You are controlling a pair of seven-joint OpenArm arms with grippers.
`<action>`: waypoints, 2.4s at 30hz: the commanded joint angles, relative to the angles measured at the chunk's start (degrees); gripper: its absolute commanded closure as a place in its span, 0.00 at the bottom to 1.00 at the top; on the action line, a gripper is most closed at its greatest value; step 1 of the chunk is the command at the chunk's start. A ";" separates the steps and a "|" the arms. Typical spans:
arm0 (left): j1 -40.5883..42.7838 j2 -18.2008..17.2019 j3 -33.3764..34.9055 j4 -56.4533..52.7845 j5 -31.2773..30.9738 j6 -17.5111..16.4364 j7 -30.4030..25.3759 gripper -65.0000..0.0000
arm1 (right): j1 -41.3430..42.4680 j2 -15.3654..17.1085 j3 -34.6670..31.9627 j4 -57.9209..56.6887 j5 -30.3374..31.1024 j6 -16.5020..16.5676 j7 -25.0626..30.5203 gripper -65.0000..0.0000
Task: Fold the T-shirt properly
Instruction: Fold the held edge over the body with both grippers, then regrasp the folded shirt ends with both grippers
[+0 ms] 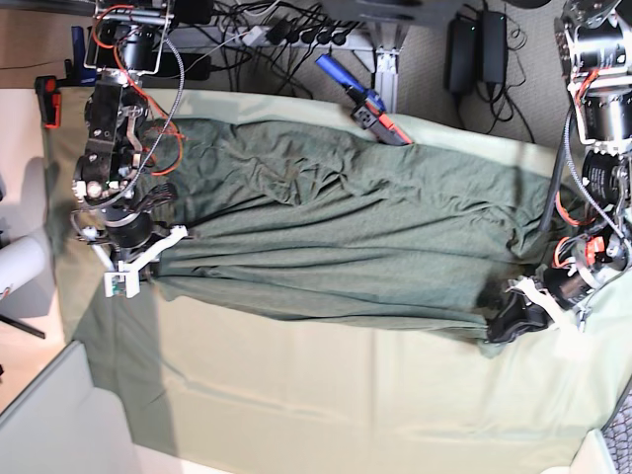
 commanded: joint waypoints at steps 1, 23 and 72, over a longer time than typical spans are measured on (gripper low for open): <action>-0.70 -0.66 -0.11 1.22 -0.87 -0.95 -1.33 1.00 | 0.31 1.11 1.18 1.51 0.09 -0.57 1.27 1.00; 2.14 -0.72 -3.08 1.40 -0.55 -0.95 0.35 0.54 | -2.51 1.07 4.24 2.54 1.36 -1.36 -2.58 0.47; -10.29 -9.18 5.66 -9.46 4.07 -0.95 -4.92 0.35 | 9.68 0.76 4.33 -21.53 10.05 6.19 2.56 1.00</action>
